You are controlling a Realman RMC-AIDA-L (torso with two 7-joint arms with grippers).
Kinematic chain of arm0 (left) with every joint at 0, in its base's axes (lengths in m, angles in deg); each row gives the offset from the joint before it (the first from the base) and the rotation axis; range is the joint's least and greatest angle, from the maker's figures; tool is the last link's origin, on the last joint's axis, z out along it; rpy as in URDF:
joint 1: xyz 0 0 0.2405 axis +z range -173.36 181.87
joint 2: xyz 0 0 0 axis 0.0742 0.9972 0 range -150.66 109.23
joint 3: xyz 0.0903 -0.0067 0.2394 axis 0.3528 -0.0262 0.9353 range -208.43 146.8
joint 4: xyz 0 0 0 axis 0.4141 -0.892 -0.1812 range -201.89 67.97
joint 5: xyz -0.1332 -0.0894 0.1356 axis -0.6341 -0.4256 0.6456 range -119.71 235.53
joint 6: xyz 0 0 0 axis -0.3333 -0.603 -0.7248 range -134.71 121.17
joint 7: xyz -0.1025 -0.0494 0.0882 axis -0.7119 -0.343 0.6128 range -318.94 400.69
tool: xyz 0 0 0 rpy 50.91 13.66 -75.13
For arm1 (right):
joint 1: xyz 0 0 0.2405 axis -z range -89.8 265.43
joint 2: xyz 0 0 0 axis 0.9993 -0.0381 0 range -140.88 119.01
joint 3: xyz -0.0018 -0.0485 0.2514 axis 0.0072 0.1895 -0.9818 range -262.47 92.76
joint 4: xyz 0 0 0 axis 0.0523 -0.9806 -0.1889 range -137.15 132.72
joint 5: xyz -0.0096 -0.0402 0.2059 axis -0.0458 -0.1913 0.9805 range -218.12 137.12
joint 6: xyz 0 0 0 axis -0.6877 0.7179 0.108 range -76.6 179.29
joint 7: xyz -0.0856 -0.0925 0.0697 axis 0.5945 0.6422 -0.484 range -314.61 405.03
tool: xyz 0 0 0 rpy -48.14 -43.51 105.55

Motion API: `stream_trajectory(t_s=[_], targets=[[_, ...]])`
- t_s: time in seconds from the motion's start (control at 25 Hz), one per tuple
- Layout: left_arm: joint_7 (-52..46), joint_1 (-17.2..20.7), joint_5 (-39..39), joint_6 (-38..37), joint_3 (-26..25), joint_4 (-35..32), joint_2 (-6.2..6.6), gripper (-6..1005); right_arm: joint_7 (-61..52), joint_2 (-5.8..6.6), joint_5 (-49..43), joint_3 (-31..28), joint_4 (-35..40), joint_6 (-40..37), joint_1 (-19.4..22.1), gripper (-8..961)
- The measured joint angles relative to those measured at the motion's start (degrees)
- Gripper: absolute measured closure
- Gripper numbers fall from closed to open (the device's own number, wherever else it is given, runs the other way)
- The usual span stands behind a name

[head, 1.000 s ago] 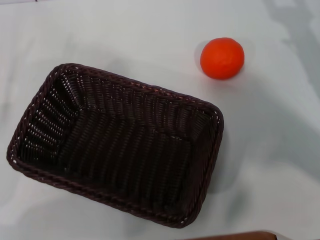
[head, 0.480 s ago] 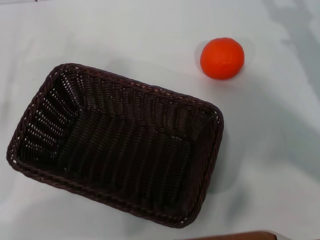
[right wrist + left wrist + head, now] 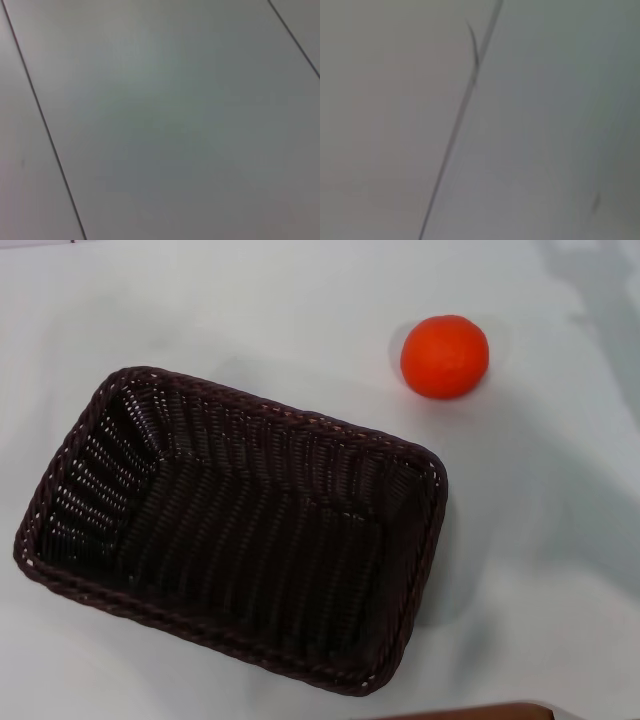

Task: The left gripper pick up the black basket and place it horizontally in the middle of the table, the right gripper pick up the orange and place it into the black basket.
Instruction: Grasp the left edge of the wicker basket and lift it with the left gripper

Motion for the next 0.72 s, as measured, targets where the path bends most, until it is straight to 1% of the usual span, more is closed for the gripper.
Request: stream_trajectory(t_s=[0.04,0.12,0.16,0.2,0.28,0.32,0.36,0.44,0.48,0.52,0.64,0.68,0.72], targets=[[-4.2,-0.4,3.6,1.1,0.0,5.0,0.52,193,0.0,0.01,0.0,-0.2,0.0,0.0,0.0,236],[-12.0,-1.9,9.8,4.7,0.0,12.4,1.50,194,0.0,0.05,0.0,-0.4,-0.3,0.0,0.0,236],[-16.5,-3.1,13.6,6.8,0.0,16.0,2.03,194,0.0,0.09,0.0,-0.5,-0.5,0.0,0.0,236],[-22.2,-5.1,19.0,9.5,0.0,20.7,2.58,194,0.0,0.09,0.0,-0.5,-0.6,0.0,0.0,235],[-27.8,-7.7,25.4,12.0,0.3,24.6,2.95,194,0.0,0.10,0.0,-0.5,-0.7,0.0,0.0,235],[-31.1,-9.5,29.5,13.6,0.9,26.5,2.98,194,0.0,0.10,0.0,-0.6,-0.7,0.0,0.0,235],[-34.0,-11.6,34.7,16.4,2.1,27.8,3.05,194,0.0,0.10,0.0,-0.7,-0.7,0.0,-0.1,235],[-36.1,-14.5,39.5,20.3,3.6,28.3,2.98,195,0.0,0.10,0.0,-1.2,-0.7,0.0,-0.1,235],[-36.7,-15.6,41.3,21.8,4.5,28.4,2.75,195,0.0,0.10,0.0,-1.2,-0.7,0.0,-0.1,235],[-37.8,-17.1,44.2,23.1,5.9,28.6,2.22,195,0.1,0.10,0.0,-1.3,-0.7,0.0,-0.1,236],[-40.2,-18.7,48.3,24.2,9.1,29.3,1.66,195,0.0,0.10,0.0,-1.4,-0.9,0.0,-0.2,236],[-40.2,-18.7,48.3,24.2,9.1,29.3,1.66,195,-0.1,0.10,0.0,-1.5,-1.0,0.0,-0.2,236],[-42.3,-19.6,49.7,25.9,11.0,29.9,1.59,195,-0.1,0.10,0.0,-1.6,-1.1,-0.1,-0.2,236]])
